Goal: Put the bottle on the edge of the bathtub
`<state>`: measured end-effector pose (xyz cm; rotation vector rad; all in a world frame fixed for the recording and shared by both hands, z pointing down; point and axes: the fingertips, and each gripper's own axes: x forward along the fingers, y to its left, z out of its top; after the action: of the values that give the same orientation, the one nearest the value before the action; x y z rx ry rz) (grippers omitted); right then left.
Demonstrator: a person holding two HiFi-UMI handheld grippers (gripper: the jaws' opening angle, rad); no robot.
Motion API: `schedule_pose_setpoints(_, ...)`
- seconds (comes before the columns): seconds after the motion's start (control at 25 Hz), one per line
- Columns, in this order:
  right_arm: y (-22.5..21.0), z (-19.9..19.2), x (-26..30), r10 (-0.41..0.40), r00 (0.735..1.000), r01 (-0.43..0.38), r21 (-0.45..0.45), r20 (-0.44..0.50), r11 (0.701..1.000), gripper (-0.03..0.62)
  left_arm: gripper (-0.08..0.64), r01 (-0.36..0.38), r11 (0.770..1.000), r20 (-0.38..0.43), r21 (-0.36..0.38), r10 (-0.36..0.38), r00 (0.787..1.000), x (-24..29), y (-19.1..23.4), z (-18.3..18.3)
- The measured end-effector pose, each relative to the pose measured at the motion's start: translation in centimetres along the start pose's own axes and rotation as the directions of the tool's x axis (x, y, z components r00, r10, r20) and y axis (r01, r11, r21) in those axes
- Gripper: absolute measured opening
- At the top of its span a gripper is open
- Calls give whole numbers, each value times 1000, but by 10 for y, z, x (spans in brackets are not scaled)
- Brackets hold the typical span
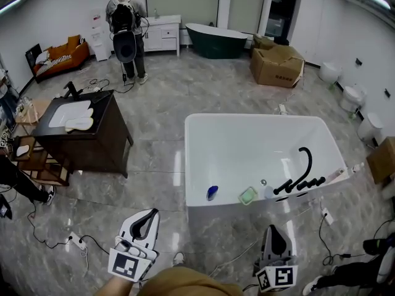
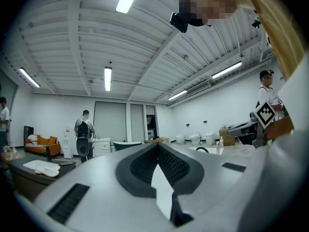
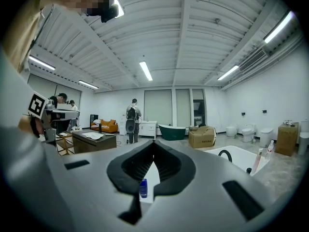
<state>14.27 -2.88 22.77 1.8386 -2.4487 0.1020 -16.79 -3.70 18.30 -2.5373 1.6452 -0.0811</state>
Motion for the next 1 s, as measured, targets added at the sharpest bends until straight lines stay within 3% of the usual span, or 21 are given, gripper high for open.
schedule_pose_setpoints(0.12,2,-5,0,6,1000,-6,7,-9,1000,-5,6,11,1000,23,-5,-11,1000,4,-1,2)
schedule_pose_setpoints(0.48,10,-16,3,18,999,-18,3,-44,1000,-5,6,42,997,-47,-59,-44,998,10,-7,-24)
schedule_pose_setpoints(1.0,16,-23,7,10,997,-9,10,-71,1000,-5,6,67,996,-62,-64,-71,996,21,-1,-33)
